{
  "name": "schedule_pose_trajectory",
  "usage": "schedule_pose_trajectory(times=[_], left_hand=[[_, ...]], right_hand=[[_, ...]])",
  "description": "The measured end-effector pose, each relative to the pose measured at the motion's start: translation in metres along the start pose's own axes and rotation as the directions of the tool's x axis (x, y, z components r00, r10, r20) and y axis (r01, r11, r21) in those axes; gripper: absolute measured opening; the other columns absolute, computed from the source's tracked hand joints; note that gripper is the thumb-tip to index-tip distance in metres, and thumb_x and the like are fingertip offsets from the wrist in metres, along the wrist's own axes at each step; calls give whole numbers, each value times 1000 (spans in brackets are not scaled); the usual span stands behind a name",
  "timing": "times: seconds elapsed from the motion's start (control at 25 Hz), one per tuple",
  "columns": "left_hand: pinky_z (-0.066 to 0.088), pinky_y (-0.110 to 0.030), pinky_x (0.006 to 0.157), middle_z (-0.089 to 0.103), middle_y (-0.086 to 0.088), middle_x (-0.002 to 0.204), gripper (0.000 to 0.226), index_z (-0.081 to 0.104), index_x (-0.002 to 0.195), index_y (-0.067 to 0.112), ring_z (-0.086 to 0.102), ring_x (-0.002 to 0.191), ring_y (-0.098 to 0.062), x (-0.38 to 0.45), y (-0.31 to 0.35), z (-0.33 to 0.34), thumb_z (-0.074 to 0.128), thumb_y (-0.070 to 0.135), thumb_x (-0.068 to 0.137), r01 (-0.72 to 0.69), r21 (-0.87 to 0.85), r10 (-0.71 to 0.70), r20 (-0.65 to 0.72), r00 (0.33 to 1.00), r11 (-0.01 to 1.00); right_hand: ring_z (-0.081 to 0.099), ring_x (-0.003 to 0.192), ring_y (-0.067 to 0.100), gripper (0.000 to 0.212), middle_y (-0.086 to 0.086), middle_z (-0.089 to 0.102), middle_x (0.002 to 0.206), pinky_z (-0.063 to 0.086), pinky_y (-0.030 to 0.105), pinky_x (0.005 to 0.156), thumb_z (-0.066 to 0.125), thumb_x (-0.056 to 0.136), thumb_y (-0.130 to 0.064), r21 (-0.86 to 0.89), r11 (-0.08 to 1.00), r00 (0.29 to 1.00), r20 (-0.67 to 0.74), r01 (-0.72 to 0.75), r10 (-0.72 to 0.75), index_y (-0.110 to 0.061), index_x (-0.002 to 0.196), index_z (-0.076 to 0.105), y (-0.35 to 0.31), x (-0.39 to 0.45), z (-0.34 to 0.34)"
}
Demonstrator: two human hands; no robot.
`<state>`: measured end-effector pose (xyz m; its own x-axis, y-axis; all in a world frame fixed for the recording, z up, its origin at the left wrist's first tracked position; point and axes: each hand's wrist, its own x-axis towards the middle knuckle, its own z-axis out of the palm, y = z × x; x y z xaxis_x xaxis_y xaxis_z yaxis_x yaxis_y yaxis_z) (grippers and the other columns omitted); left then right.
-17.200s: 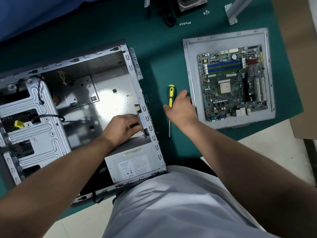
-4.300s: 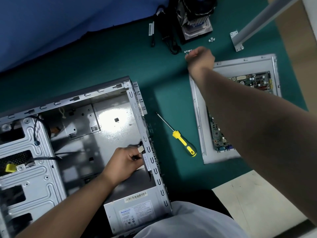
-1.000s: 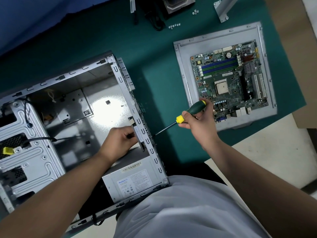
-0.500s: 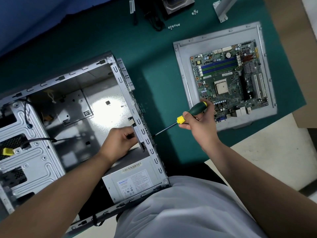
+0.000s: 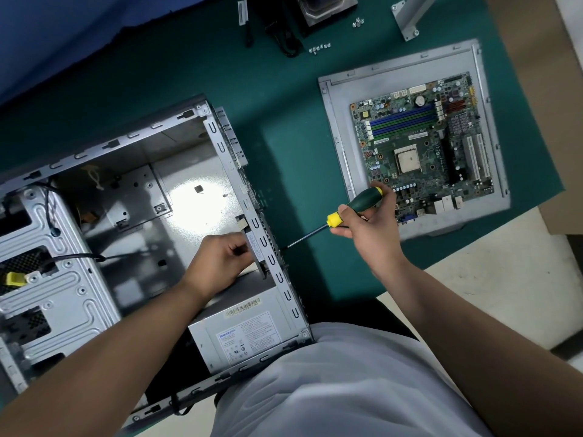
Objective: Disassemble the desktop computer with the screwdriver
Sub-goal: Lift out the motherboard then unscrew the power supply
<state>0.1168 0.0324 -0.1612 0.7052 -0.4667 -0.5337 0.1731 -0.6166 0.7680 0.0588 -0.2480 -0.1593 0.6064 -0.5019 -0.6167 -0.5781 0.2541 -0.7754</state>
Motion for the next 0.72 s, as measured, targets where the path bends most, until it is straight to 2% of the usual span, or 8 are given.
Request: schedule_pose_trajectory(times=[0.08,0.28,0.72], left_hand=[[58,-46,81,77,2,78,25,77,78,26,75,81,-29,0,0,0,78,3,87,2,-8,-2,-2,1000,1000],[58,-49,80,78,-3,79,14,80,82,16,74,83,-33,1,-5,2,78,4,87,11,6,-11,-7,1000,1000],[57,-45,79,77,0,77,17,79,79,16,74,80,-27,3,-7,1,74,1,87,3,56,-3,-5,1000,998]], right_hand=[[77,86,22,60,3,64,106,64,38,69,71,93,-6,13,1000,1000,-3,-9,9,-26,137,36,1,-1,0],[77,88,26,61,3,66,107,64,37,70,71,92,-7,44,999,999,-10,-30,30,-27,138,36,3,-2,-1],[77,87,28,61,10,67,108,63,36,70,71,93,-6,50,997,998,-28,-51,52,-24,139,35,5,-2,-1]])
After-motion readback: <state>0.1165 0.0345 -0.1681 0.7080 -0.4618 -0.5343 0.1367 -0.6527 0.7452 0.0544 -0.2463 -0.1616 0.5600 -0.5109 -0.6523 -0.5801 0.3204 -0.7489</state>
